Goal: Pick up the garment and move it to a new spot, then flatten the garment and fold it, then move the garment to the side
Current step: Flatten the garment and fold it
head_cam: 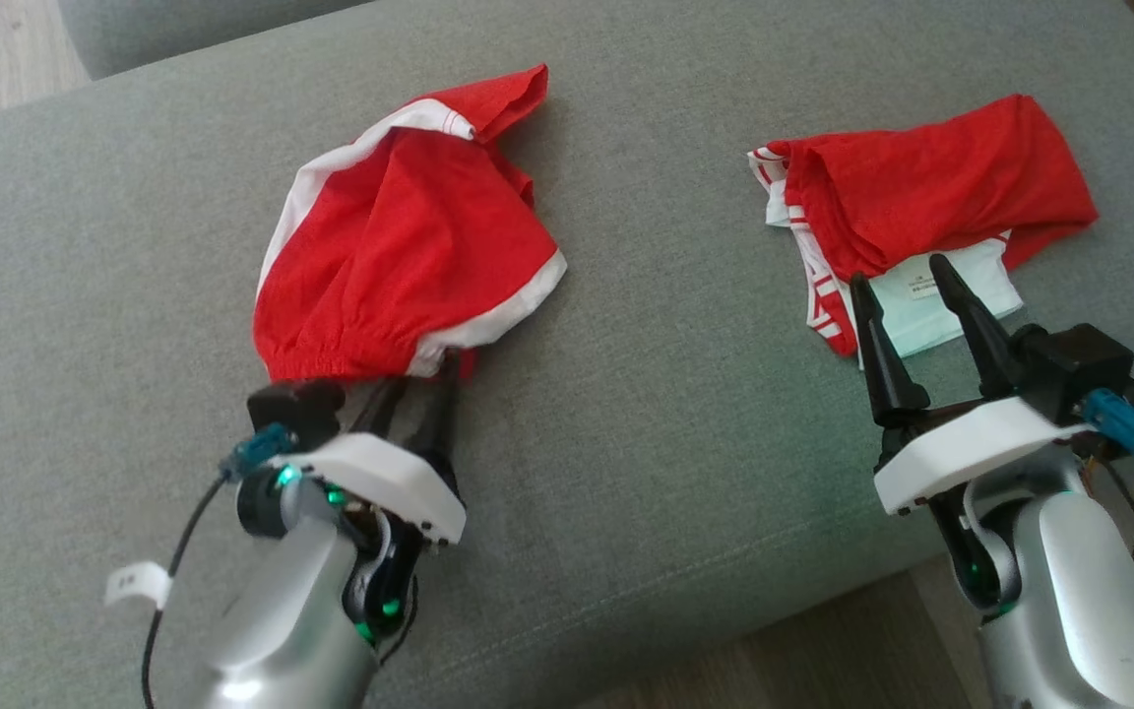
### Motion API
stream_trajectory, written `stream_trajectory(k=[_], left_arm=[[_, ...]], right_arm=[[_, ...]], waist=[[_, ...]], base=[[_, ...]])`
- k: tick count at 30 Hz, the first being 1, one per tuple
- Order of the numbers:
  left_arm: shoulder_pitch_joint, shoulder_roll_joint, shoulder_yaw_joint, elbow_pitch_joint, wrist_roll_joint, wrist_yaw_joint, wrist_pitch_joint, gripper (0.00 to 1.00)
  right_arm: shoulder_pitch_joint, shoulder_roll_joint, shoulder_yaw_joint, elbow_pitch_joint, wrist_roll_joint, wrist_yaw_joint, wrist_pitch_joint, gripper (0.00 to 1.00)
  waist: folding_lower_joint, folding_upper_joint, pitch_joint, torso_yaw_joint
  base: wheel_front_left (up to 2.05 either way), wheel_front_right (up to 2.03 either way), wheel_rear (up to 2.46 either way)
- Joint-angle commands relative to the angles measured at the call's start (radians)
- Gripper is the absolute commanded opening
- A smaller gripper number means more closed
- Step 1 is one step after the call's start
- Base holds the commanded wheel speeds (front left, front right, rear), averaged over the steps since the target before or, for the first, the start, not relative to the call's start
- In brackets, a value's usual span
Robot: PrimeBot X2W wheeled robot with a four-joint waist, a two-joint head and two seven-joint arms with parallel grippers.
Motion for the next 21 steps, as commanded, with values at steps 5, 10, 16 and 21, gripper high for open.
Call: stream_trajectory(k=[5,10,16,21], left_arm=[[-0.06,0.005,0.067,-0.065,0.051,-0.013,-0.008,0.0],[-0.017,0.012,0.152,-0.175,0.174,0.007,-0.008,0.0],[0.072,0.033,0.233,-0.315,0.315,0.025,-0.008,0.0],[0.126,0.039,0.245,-0.344,0.386,0.026,-0.008,0.0]], right_arm=[[-0.019,0.007,0.02,-0.034,0.007,0.0,-0.004,1.0],[-0.012,0.007,0.008,-0.014,0.002,0.0,-0.008,1.0],[0.0,0.007,0.012,0.028,0.001,0.0,-0.008,1.0],[-0.002,0.007,0.041,0.087,0.042,0.0,-0.002,1.0]], waist=[[0.0,0.0,0.0,0.009],[0.0,0.0,-0.022,0.057],[0.0,0.0,-0.064,0.145],[0.0,0.0,-0.084,0.213]], base=[[0.0,0.0,0.0],[0.0,0.0,0.0],[0.0,0.0,0.0],[0.0,0.0,0.0]])
